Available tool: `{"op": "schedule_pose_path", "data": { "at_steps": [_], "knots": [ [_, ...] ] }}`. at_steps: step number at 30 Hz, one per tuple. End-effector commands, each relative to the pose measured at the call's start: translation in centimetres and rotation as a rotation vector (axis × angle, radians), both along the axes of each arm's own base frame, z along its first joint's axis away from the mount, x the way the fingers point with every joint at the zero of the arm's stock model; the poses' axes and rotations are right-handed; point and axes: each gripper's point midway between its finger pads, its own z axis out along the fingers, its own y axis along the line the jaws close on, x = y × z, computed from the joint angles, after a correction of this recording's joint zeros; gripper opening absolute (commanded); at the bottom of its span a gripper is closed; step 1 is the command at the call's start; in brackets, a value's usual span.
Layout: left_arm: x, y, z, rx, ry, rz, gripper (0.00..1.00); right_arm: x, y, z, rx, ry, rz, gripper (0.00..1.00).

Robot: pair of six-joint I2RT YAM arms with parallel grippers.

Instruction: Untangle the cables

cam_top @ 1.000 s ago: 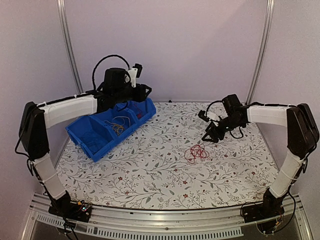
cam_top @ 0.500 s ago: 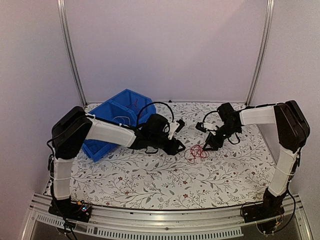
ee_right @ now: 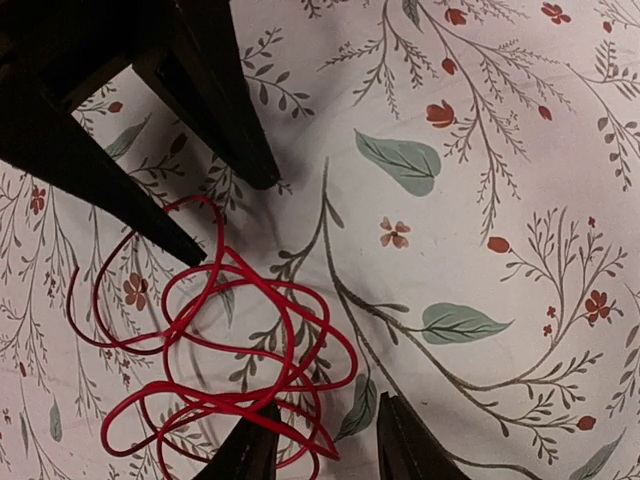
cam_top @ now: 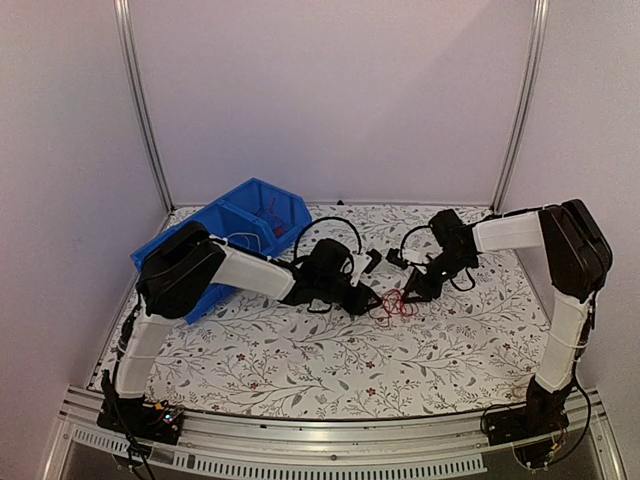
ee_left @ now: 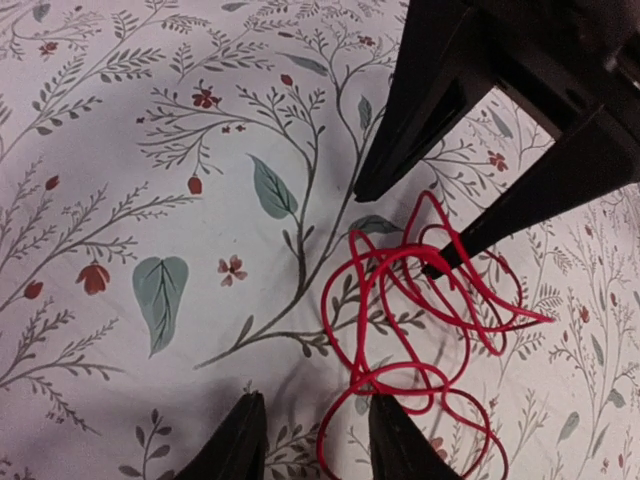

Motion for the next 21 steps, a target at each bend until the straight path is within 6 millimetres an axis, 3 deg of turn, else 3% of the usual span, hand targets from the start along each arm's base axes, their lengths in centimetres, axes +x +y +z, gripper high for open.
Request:
{"op": "schedule_pose_path", "data": {
  "at_steps": [1,6,9,13,14,17,21],
  "knots": [
    [0.3,-1.0,-0.8,-0.022,-0.006,-0.033,0.26,0.3,0.9,0.3,0.026,0.006,0.014,0.32],
    [-0.1,-1.1,-1.4,-0.035,-0.003,-0.056,0.00,1.0,0.8,0.6,0.019,-0.004,-0.008,0.08],
    [-0.1,0.1,-1.3,-0.022,-0.011,-0.033,0.00,2.2,0.1,1.8,0.004,-0.041,-0.054,0.00],
    [-0.6,3.3,-1.0,-0.007,-0.005,0.011,0.00,4.8,-2.3,7.0,0.039,-0.143,-0.148,0.00],
    [-0.6,4.2,-1.0,-0.003,0.000,0.027,0.00,5.3,-3.1,9.2,0.065,-0.185,-0.170,0.00],
    [-0.7,7.2,-1.4,0.025,0.027,0.086,0.00,6.8,-6.0,14.7,0.132,-0.287,-0.255,0.00],
    [-1.0,11.2,-2.2,0.077,0.052,0.167,0.00,8.9,-11.0,20.2,0.174,-0.411,-0.408,0.00]
  ]
}}
